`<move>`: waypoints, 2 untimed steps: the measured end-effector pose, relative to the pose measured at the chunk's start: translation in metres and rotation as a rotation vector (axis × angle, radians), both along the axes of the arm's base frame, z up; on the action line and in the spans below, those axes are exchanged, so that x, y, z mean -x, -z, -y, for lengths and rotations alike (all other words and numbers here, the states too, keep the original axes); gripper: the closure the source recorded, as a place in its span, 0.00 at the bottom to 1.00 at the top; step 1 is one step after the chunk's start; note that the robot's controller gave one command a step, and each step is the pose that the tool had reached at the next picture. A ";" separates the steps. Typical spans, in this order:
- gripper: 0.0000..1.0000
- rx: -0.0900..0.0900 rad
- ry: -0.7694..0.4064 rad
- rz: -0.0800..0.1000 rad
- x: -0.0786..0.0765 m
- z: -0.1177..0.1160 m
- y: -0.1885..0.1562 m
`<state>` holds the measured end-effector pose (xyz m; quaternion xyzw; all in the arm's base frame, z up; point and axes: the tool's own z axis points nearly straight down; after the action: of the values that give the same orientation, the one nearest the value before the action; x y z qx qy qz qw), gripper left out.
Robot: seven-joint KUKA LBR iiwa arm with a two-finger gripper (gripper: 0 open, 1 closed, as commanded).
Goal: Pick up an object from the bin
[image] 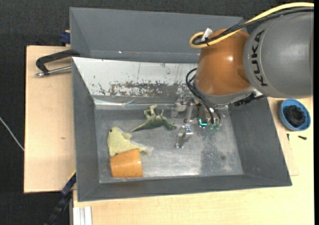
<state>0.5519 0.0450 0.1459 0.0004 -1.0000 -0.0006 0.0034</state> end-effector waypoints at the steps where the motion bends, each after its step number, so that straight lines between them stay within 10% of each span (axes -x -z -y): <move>1: 0.00 -0.002 0.045 0.026 -0.036 -0.048 0.073; 2: 1.00 -0.003 0.046 0.027 -0.036 -0.047 0.070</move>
Offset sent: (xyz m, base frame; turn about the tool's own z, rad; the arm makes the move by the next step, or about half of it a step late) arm 0.0299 0.0459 -0.0759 0.0451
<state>0.5875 0.0922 0.0759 -0.0225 -0.9997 -0.0023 -0.0101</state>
